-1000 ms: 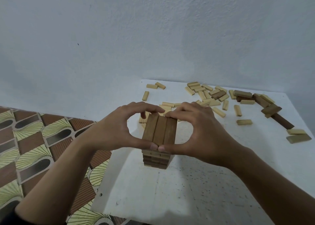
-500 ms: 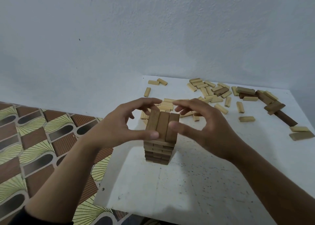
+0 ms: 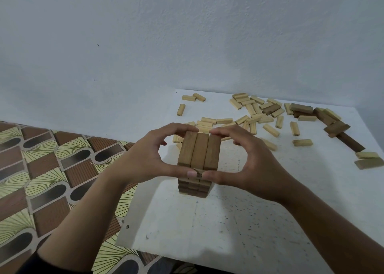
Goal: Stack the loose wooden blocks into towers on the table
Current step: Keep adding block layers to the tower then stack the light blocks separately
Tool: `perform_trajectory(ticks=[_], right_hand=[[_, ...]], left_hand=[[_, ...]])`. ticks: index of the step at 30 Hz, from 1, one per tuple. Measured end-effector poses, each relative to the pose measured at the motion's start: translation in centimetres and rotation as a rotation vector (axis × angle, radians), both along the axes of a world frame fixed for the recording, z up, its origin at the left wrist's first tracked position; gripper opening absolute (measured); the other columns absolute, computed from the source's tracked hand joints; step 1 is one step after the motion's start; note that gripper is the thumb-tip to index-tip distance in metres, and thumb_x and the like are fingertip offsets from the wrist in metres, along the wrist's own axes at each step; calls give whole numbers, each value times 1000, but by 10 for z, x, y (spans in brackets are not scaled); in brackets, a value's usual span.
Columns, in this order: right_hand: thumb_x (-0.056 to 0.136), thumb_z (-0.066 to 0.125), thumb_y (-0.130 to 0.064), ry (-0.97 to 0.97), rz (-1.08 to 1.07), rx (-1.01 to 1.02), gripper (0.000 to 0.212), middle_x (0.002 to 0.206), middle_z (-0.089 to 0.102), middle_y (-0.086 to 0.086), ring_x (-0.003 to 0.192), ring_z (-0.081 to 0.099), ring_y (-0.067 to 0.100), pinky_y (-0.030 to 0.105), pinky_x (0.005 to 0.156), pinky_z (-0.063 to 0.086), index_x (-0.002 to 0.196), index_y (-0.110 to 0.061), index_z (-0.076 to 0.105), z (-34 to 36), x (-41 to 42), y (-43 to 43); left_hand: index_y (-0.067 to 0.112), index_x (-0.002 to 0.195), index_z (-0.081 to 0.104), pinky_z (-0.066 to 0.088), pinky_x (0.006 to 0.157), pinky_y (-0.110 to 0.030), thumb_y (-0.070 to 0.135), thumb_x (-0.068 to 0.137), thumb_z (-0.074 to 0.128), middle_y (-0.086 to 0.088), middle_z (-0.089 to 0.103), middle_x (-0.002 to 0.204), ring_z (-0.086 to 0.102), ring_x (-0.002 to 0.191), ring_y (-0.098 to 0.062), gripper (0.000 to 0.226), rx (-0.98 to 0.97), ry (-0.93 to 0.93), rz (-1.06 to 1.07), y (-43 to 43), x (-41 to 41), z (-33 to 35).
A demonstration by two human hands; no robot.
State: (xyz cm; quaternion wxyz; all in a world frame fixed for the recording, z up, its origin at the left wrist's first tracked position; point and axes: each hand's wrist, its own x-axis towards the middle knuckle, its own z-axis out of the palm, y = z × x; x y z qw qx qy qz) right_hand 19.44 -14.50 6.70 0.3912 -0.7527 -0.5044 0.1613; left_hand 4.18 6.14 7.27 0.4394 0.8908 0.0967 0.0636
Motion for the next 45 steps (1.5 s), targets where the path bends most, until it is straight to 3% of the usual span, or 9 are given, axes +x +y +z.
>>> perform_trajectory(ticks=[8,32,36,45], right_hand=[[64,76,-69,20,-10,18,74,126,54,-28,121,47,-8,12,93,33,129,-42,52,1,-2,2],[61,71,-74,45,-14,11,69,120,55,-30,116,48,-9,9,89,33,121,-49,48,2,-5,3],[61,71,-75,40,-20,6,69,121,54,-31,116,47,-10,15,92,35,121,-51,47,0,-5,2],[63,77,-67,34,-21,9,69,120,54,-32,116,47,-11,8,87,31,122,-48,48,0,-5,1]], left_hand=[[43,130,56,39,94,-36,59,63,82,21,61,130,52,129,-7,74,-25,-18,20,-2,1,-3],[42,125,56,36,95,-35,60,61,82,20,59,130,50,130,-7,71,-20,0,-10,1,5,-4],[41,127,55,37,95,-35,60,62,82,20,59,131,50,130,-7,72,-17,9,-16,2,4,-4],[41,129,55,38,97,-38,60,63,82,19,59,133,49,130,-8,74,-15,21,-21,1,5,-3]])
